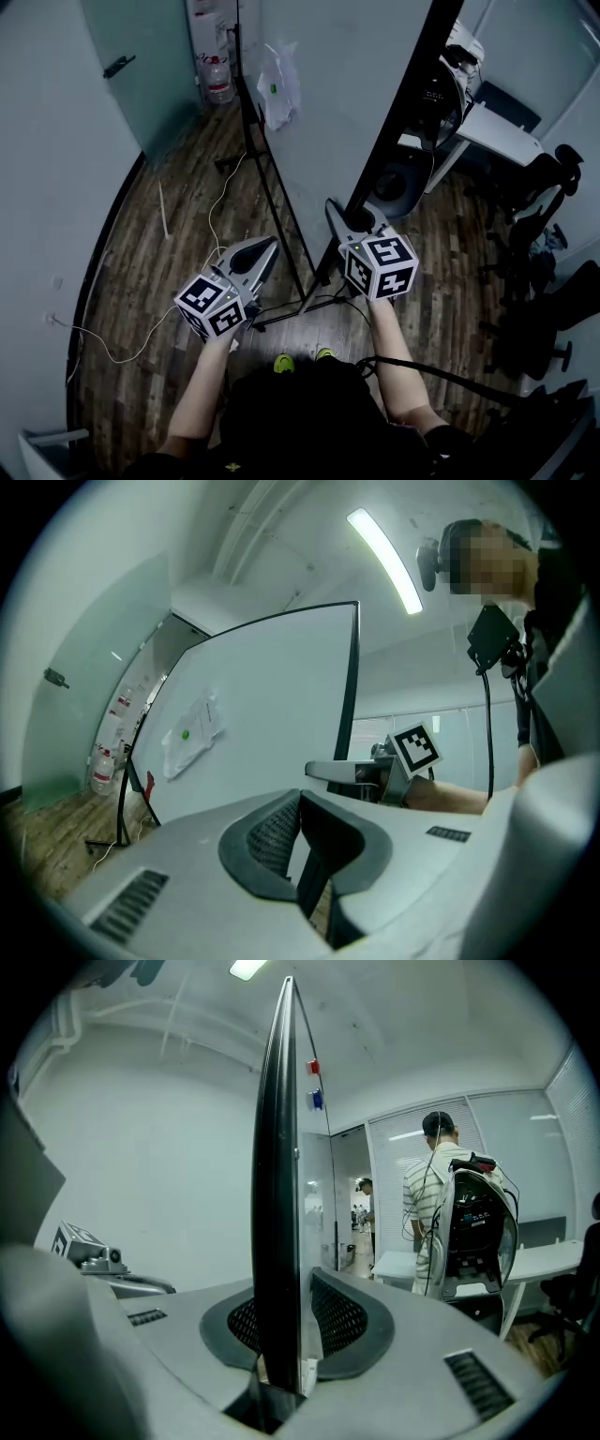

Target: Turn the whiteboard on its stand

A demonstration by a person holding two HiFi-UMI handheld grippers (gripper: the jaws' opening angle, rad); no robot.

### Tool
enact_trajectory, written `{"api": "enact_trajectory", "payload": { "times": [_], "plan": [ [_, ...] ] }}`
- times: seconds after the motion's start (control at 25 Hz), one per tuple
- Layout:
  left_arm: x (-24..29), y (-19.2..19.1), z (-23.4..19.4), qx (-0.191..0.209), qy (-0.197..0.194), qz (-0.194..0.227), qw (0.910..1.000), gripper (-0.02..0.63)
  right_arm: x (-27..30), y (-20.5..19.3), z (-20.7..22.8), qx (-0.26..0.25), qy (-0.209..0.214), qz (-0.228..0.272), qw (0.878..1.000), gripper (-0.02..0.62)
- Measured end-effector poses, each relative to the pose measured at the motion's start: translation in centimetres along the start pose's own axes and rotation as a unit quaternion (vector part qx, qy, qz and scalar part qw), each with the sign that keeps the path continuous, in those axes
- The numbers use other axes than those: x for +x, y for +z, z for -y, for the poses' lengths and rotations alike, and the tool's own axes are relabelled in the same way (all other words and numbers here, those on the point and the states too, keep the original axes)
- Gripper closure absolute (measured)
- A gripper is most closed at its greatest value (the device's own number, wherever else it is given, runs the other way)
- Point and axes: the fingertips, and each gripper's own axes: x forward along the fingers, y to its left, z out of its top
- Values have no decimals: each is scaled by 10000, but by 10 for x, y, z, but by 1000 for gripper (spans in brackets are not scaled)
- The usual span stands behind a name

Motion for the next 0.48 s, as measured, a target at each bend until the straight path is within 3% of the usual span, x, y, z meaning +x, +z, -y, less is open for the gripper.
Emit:
{"api": "enact_trajectory", "payload": {
  "times": [0.48],
  "plan": [
    [-18, -3, 5, -28, 16, -21, 10000, 589, 3, -1, 1, -103, -114, -43, 9999, 500]
  ]
}}
